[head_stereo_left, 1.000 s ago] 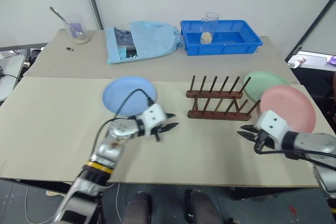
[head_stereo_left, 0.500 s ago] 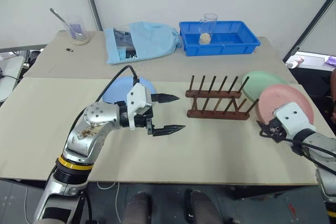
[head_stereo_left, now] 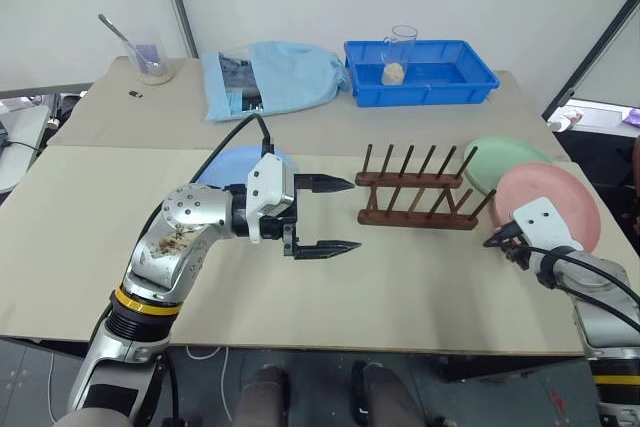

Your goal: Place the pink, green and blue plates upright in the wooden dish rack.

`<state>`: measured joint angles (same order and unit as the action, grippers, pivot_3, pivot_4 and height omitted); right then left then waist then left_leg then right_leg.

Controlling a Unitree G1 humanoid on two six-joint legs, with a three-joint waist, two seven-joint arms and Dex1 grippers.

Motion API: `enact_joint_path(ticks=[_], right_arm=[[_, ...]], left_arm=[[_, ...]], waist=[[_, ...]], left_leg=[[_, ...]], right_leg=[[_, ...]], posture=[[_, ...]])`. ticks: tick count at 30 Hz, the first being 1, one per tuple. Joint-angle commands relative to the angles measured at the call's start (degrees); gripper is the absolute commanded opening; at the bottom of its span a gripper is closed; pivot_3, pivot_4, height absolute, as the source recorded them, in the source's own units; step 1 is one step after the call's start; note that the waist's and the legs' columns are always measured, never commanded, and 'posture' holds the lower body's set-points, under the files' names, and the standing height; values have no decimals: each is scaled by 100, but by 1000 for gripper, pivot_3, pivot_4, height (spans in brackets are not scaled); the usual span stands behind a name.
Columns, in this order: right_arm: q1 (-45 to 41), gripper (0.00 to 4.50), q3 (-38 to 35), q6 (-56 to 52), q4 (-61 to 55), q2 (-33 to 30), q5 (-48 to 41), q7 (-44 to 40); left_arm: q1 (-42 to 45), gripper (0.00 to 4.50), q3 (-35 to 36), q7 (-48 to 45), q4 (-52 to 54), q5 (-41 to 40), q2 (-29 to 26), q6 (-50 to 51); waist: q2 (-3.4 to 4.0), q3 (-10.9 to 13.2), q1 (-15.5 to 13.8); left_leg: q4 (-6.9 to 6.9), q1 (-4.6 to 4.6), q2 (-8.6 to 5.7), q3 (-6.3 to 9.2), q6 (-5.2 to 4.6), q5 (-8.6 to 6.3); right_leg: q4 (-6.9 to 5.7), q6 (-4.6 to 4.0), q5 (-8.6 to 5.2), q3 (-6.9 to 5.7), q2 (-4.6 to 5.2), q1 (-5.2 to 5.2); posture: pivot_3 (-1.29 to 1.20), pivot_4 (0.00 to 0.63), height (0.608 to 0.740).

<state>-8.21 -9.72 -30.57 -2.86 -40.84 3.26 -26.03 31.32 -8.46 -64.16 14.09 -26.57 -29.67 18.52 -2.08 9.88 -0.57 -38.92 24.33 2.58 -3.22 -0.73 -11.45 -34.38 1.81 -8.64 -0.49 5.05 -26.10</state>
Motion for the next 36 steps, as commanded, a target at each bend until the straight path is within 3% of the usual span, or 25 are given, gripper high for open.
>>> enact_joint_path(ticks=[1, 3, 12, 17, 22, 27, 36], right_arm=[[-9, 737, -122, -82, -218, -13, 54, 156], [27, 34, -164, -140, -310, -13, 33, 174], [522, 11, -941, -817, -2465, -335, -97, -32], [-129, 11, -1666, -1259, -3177, -754, -1074, -806], [-1262, 11, -2197, -2269, -2837, -859, -2860, -1591], [-2362, 11, -2615, -3506, -2144, -635, -4429, -1589], [-2848, 11, -2882, -4261, -877, -484, -5548, -1248]], left_arm=[[170, 4500, 24, 55, 69, 29, 54, -120], [178, 4500, 22, 65, 49, 49, 61, -136], [73, 4500, 188, 193, 109, 2, -25, -26], [62, 4500, 313, 201, 82, -129, -80, 72], [222, 4500, 310, 100, -89, -198, -26, 9], [375, 4500, 386, -37, -167, -393, 27, 74], [320, 4500, 368, 9, 41, -453, -15, 190]], waist=[[0, 0, -1], [0, 0, 2], [2, -1, -3], [2, -1, 23], [1, 0, 14], [1, 0, -5], [1, 0, -10]], left_leg=[[1, 0, 0, 0, 0, 0], [1, 0, 0, 1, 0, 0], [1, 2, 0, 2, 0, 0], [0, -4, 4, 0, 0, 0], [1, -5, 9, 5, 1, 0], [2, 3, 7, 7, 0, 0], [7, 10, 5, 7, -2, -1]], right_leg=[[0, 0, 0, 0, 0, 0], [-1, 0, 0, 0, -1, 0], [-6, 0, 0, 1, -1, -3], [-6, 0, 0, -1, -1, -4], [-5, 0, 0, -4, -8, -1], [0, -1, 0, -2, -8, -3], [12, -1, 1, 2, -9, -3]], posture=[[0, 150, 720], [0, 150, 720], [0, 150, 720], [0, 150, 720], [0, 150, 720], [0, 150, 720], [0, 150, 720]])
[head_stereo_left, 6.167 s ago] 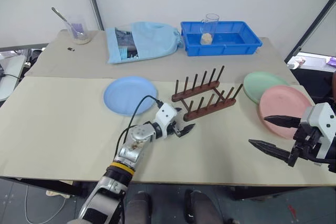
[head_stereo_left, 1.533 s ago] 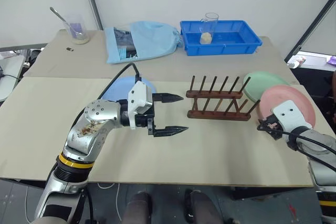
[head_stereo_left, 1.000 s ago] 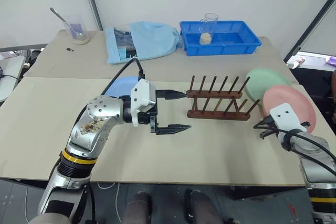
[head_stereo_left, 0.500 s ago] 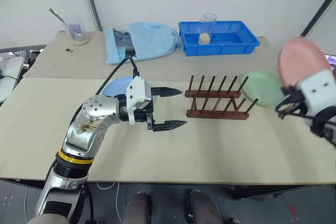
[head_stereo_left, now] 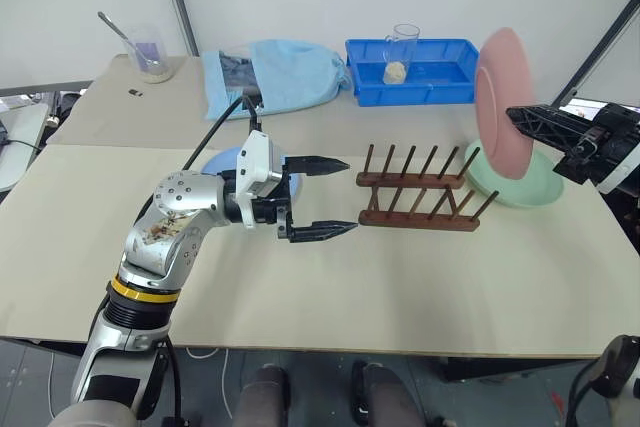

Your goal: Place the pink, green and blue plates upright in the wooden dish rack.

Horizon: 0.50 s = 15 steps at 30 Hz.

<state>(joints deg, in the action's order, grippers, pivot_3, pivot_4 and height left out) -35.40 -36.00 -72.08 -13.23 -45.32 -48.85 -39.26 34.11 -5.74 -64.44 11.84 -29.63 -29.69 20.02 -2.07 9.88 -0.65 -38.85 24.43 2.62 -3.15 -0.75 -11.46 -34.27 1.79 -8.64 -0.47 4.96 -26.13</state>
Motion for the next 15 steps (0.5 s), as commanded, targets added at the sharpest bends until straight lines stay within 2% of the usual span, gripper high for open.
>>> enact_joint_path(ticks=[1, 8, 15], right_arm=[[-95, 11, -207, -106, 269, -59, -382, 43], [-190, 11, -78, -15, 810, -188, -627, 36], [-228, 11, 91, 174, 1496, -250, -422, 90]], left_arm=[[54, 4500, 103, 42, 293, -184, -4, 79], [139, 4500, 102, 76, 344, -284, 7, 192], [190, 4500, 76, 114, 326, -293, 68, 182]], waist=[[0, 0, 0], [0, 0, 10], [0, 0, 10]], left_leg=[[0, 0, 0, 0, 0, 0], [0, -2, 1, 0, 0, 0], [-1, -2, 1, 0, 0, 0]], right_leg=[[0, 0, 0, 0, 0, 0], [-2, 1, 0, 6, -4, 0], [-2, 1, 1, 13, -8, 0]], posture=[[0, 150, 720], [0, 150, 720], [0, 150, 720]])
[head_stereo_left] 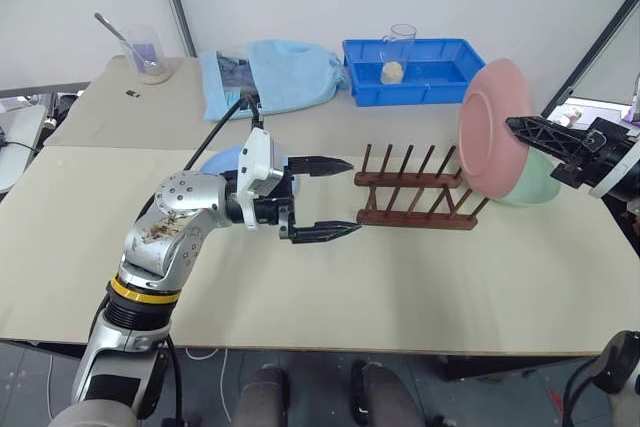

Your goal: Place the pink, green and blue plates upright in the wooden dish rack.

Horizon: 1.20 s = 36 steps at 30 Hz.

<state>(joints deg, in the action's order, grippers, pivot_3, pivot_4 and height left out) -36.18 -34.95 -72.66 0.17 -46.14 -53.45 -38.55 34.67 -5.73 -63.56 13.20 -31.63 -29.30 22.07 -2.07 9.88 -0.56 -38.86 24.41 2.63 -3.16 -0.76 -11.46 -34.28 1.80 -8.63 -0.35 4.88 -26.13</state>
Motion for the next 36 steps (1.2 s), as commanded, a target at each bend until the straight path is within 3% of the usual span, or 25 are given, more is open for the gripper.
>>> enact_joint_path(ticks=[1, 7, 16, 20, 23, 30, 36], right_arm=[[-215, 11, 29, 262, 311, -166, 94, 71], [-697, 11, 294, 220, 897, -122, 232, 339], [-794, 3187, 307, 566, 760, -28, 377, 609], [-705, 4479, 332, 1113, 722, -337, 712, 552], [-526, 4479, 415, 1620, 877, -762, 1092, 294], [1115, 4479, 1841, 3914, 854, -1972, 2858, -1306], [1087, 4479, 3190, 5927, 1756, -1914, 4468, -1485]], left_arm=[[145, 4500, 67, 29, 184, -89, 39, -24], [144, 4500, 18, 20, 176, -24, 84, -92], [91, 4500, -6, 75, 200, 10, 122, -138], [96, 4500, -32, 28, 219, -71, 122, -39], [92, 4500, -55, -62, 264, -187, 59, 162], [57, 4500, -134, -31, 284, 24, 68, 62], [-1, 4500, -297, 11, 366, 285, 86, -174]], waist=[[0, 0, 4], [0, 0, 30], [0, 0, 60], [0, 0, 56], [0, 0, 45], [1, 0, 55], [2, -1, 164]], left_leg=[[0, 0, -1, -1, 0, 0], [0, -3, 3, -2, 0, 0], [1, 1, 7, -1, -1, 0], [3, 6, 8, 0, -1, 0], [3, 12, 7, 0, -1, 0], [2, 10, 8, -3, -3, -1], [-1, -11, 8, -10, -2, -1]], right_leg=[[0, 0, 0, 2, 0, 0], [0, 1, 0, 93, -65, -1], [4, 1, 0, 130, -94, -2], [10, 2, 0, 132, -97, -2], [14, 2, 0, 133, -96, -5], [19, 3, -1, 137, -98, -5], [8, 4, 0, 148, -102, -3]], posture=[[0, 150, 720], [0, 150, 720], [0, 150, 720], [0, 150, 720], [0, 150, 720], [0, 150, 720], [0, 150, 720]])
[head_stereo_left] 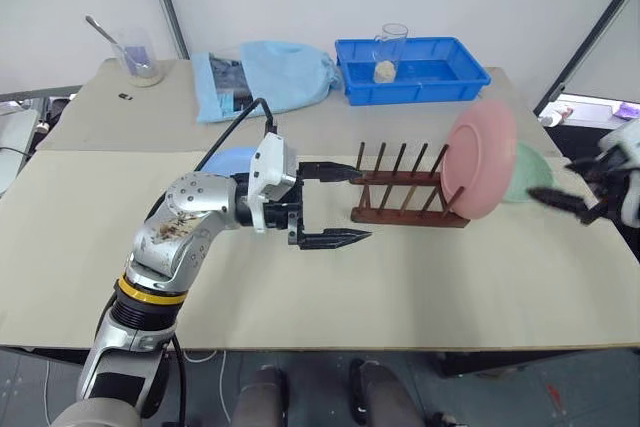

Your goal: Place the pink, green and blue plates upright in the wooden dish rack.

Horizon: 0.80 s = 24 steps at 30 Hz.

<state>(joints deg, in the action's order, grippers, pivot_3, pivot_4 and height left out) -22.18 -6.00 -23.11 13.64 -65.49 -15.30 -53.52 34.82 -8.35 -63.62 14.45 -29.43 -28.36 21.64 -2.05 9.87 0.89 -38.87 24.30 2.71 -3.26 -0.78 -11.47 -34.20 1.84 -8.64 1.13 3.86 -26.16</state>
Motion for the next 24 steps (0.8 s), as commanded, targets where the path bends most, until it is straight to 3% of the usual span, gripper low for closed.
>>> enact_joint_path(ticks=[1, 9, 16, 19, 24], right_arm=[[-468, 4479, 475, 1278, 661, 101, 871, 18], [-2164, 4479, 1513, 2769, 3212, 1012, 2330, 545], [-3233, 4479, 1946, 3281, 5054, 1633, 3102, 1172], [-3443, 3706, 1940, 3284, 5467, 1775, 3221, 1318], [-3531, 2028, 1835, 3234, 5749, 1889, 3222, 1297]], left_arm=[[-35, 4500, -51, 27, 257, 90, -13, -150], [-49, 4500, -87, 208, 287, 189, 90, -220], [-39, 4500, -99, 365, 302, 279, 169, -283], [-50, 4500, -98, 419, 337, 288, 159, -273], [-79, 4500, -94, 510, 397, 317, 129, -261]], waist=[[0, 0, 31], [0, 0, 60], [0, 0, 58], [0, 0, 71], [0, 0, 104]], left_leg=[[0, -3, 1, 0, 0, 0], [7, -6, 0, 3, -1, 0], [12, 0, -19, -2, -1, 0], [10, -1, -22, -2, -2, 1], [10, -3, -22, -1, -3, 2]], right_leg=[[0, 0, 0, 3, -4, 0], [-4, -1, 1, 72, -49, -2], [4, 3, 2, 115, -52, -3], [4, 6, 4, 124, -52, -1], [-2, 8, 5, 126, -53, 0]], posture=[[0, 150, 720], [0, 150, 720], [0, 150, 720], [0, 150, 720], [0, 150, 720]])
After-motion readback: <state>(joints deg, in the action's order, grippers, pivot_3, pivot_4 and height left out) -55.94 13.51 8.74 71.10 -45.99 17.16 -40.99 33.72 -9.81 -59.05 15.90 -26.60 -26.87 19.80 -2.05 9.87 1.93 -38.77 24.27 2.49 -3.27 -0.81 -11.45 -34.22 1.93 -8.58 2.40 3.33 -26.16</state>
